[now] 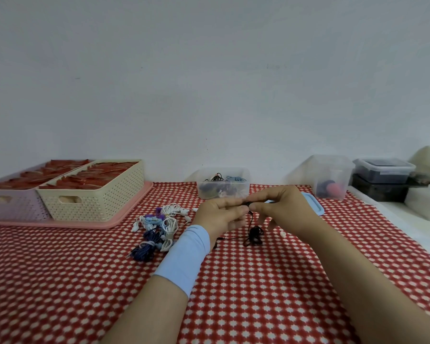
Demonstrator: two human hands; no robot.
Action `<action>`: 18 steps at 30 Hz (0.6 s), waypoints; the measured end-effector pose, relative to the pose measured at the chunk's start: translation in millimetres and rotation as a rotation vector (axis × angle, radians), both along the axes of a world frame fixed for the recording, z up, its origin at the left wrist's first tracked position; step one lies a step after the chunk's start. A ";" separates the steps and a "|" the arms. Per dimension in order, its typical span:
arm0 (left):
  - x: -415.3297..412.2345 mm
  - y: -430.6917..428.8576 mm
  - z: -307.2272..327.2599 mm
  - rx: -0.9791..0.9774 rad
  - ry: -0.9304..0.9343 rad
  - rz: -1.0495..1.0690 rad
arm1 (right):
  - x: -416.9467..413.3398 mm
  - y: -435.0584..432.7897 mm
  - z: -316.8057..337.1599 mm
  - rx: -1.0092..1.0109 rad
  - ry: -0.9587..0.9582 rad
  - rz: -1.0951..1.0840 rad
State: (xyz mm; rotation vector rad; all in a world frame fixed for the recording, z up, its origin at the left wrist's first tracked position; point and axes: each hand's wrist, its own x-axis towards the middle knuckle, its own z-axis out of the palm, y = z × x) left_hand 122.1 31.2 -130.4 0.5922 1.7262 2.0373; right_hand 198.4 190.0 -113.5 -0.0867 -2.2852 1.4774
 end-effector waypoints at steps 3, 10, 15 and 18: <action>1.3 1.0 -0.5 -0.009 0.031 0.012 | 0.2 0.0 -0.2 -0.003 0.005 0.001; 1.0 1.2 -0.5 -0.023 0.059 0.012 | 1.5 1.4 -0.2 -0.045 -0.014 0.017; -0.5 0.6 -2.4 -0.058 0.200 0.039 | 1.8 0.4 1.6 -0.212 -0.088 0.050; -0.3 1.6 -3.3 -0.075 0.261 0.067 | 1.6 1.3 2.0 -0.204 -0.064 0.040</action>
